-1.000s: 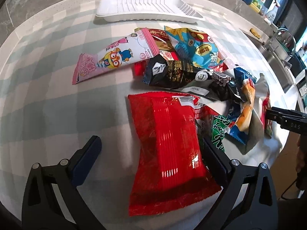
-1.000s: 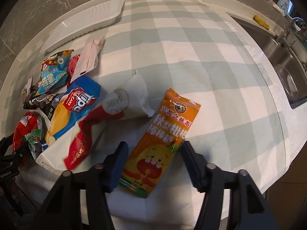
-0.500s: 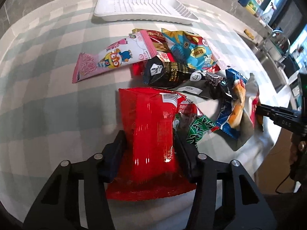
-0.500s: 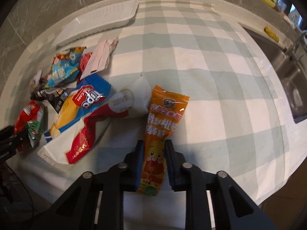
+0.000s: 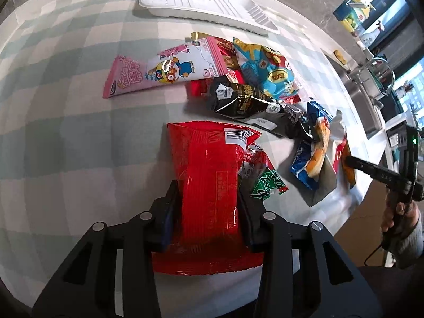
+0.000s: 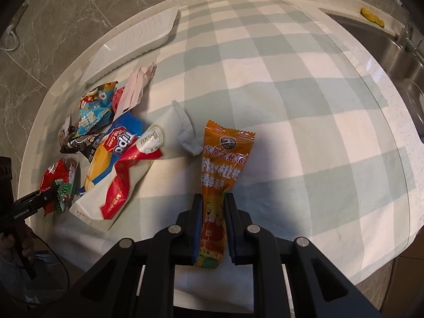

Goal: Organize snacks
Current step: 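Carry the red bag and orange stick to the white tray and release both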

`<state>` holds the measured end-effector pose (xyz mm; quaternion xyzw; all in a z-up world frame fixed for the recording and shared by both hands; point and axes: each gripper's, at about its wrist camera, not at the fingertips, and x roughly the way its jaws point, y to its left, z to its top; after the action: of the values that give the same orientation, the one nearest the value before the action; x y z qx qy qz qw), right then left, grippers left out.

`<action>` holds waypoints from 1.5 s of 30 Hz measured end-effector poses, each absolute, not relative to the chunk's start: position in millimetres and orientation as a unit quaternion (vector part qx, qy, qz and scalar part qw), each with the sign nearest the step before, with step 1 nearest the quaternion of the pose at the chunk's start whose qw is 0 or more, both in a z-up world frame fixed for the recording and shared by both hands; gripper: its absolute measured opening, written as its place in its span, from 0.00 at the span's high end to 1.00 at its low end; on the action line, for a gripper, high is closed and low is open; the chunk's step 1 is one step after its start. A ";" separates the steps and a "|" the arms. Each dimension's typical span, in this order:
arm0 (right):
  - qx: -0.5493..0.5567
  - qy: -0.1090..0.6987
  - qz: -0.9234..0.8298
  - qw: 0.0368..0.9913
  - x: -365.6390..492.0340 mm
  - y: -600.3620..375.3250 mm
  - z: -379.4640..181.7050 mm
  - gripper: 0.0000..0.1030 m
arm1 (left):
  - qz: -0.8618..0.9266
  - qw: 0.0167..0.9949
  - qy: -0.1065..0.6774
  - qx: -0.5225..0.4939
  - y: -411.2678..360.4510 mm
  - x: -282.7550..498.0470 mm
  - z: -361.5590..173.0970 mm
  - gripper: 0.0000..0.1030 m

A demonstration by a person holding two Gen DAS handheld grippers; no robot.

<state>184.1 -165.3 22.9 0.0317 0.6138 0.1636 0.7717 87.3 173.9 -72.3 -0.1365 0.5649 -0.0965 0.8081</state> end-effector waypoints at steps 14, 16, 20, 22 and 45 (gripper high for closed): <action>0.032 0.615 0.172 0.769 183.4 -159.8 20.8 0.82 | -0.106 0.791 0.575 -0.179 185.5 90.7 -71.8 0.62; 0.036 0.616 0.174 0.767 183.1 -159.8 20.4 0.82 | -0.107 0.789 0.575 -0.189 187.4 91.5 -71.7 0.62; 0.042 0.618 0.177 0.765 183.1 -160.4 20.3 0.82 | -0.109 0.784 0.574 -0.211 197.2 91.8 -70.7 0.62; 0.045 0.618 0.178 0.764 183.6 -160.9 20.2 0.81 | -0.110 0.784 0.572 -0.215 198.7 91.7 -70.2 0.62; 0.129 0.630 0.199 0.739 192.6 -186.9 19.1 0.82 | -0.140 0.791 0.554 -0.221 202.6 94.9 -52.6 0.70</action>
<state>192.6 -186.9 19.1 0.1288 0.6304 0.1993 0.7391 94.9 202.6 -52.6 -0.2209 0.5537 -0.1399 0.7906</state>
